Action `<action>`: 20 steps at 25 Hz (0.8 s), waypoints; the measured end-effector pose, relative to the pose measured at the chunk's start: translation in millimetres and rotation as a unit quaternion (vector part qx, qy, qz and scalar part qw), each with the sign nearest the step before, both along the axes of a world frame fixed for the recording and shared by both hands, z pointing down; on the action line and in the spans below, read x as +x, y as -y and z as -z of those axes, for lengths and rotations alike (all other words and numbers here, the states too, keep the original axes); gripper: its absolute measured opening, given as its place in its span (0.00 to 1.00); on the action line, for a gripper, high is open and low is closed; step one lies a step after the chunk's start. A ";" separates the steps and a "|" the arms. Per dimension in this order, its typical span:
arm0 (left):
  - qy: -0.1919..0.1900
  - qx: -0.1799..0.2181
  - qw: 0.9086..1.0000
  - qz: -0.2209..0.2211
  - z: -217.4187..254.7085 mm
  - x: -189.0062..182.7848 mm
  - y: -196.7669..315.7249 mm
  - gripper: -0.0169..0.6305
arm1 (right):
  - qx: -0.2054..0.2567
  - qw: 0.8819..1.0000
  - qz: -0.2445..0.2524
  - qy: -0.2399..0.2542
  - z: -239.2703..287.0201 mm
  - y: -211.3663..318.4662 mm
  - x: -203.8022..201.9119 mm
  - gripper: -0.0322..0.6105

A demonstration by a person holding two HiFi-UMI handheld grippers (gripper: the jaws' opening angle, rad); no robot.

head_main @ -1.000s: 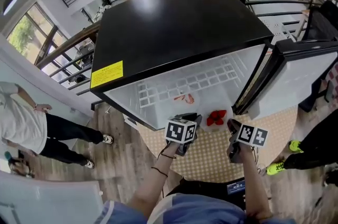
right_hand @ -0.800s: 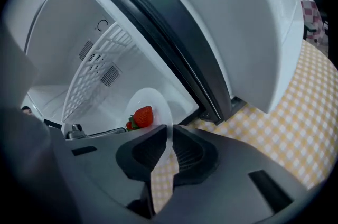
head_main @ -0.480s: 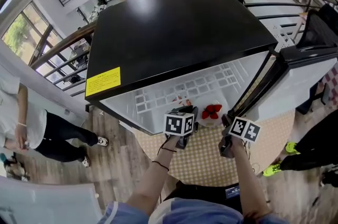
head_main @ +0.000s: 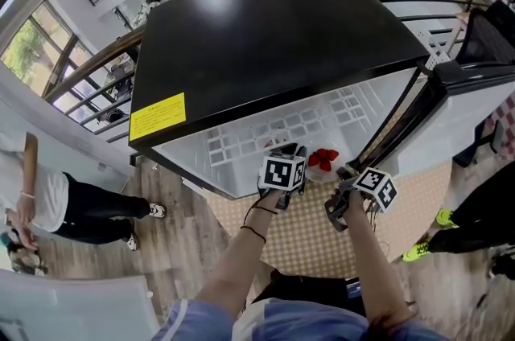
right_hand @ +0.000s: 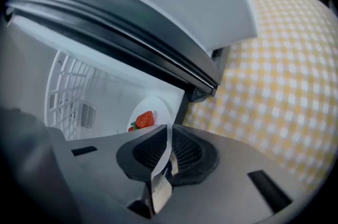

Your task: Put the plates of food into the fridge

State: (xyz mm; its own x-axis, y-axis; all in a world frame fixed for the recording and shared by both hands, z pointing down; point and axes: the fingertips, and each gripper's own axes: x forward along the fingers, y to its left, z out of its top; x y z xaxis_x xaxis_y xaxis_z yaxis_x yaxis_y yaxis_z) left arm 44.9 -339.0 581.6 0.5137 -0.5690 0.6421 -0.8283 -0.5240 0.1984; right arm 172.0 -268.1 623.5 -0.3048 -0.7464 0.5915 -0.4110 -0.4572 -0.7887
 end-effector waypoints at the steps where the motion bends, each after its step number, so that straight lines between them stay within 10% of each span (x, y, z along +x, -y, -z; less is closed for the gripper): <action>1: 0.007 0.006 1.000 -0.006 -0.4 -0.5 -0.6 0.14 | -0.007 1.000 -0.020 0.022 -2.7 -1.0 0.3 0.11; 20: -0.024 0.056 0.998 -0.014 23.9 -15.2 -49.5 0.16 | 0.016 0.995 -0.093 0.026 3.0 19.3 -1.5 0.10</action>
State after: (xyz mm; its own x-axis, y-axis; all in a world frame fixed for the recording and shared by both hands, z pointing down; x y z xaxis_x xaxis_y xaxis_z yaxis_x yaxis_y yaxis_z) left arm 29.7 -289.5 557.7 0.5593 -0.6205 0.5497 -0.8036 -0.5686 0.1759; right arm 170.5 -287.4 620.5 -0.1881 -0.8110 0.5540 -0.2798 -0.4965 -0.8217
